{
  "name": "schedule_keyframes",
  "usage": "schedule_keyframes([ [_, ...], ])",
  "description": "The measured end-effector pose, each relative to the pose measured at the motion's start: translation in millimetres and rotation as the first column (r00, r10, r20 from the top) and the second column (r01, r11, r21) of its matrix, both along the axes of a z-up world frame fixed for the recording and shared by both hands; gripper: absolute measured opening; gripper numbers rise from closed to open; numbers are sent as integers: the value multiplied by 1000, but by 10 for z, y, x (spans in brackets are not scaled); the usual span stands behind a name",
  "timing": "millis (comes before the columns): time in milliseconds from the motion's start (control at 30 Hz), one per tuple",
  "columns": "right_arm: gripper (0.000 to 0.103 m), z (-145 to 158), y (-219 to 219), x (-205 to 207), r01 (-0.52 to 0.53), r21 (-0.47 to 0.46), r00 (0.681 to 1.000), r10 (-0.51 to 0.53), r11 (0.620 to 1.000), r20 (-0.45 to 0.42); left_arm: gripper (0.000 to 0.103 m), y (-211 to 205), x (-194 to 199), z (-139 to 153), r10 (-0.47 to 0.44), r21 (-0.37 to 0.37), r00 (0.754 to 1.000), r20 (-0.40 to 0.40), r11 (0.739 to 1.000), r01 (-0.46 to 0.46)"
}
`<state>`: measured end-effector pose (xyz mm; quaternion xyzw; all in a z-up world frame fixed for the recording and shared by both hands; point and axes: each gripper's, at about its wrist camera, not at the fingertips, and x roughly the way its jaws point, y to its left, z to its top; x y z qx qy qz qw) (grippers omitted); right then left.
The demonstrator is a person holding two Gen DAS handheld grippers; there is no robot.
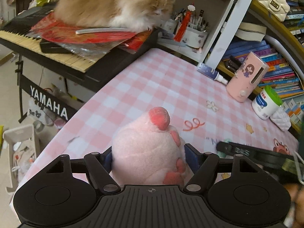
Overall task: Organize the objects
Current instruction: 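Grasp the pink paw plush with the left tool while the right tool grasps the green eraser, then carry the pink plush and green eraser toward the yellow box with both tools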
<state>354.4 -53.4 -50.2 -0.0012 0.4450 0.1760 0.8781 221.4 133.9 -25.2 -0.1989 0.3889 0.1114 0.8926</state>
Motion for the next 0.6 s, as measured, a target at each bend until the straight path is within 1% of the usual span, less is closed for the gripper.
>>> schedule_keyframes([
  [100,53,-96,99,-3,-26,-42,1000,25,999,-1,74,-32,-93,22,-4,-2,1000,1,1000,4],
  [167,50,-128,172,-58,-57,-92,998,60,994,33,74,-53,-144,46,-11,-3,1000,7,1000,11],
  [233,40,-148,216,-112,-85,-126,993,94,988,66,74,-71,-207,84,-19,-2,1000,18,1000,19],
  [267,28,-149,224,-131,-103,-121,991,112,987,75,74,-79,-229,106,-22,-1,999,24,1000,23],
  [300,23,-145,240,-148,-119,-130,988,130,984,83,74,-84,-254,129,-26,0,999,30,1000,26],
  [433,23,-98,252,-182,-130,-152,989,139,980,49,74,-83,-365,215,-30,7,998,53,1000,30],
  [600,23,129,129,-465,-144,-86,987,149,986,58,74,-89,-527,283,-38,17,996,74,999,37],
])
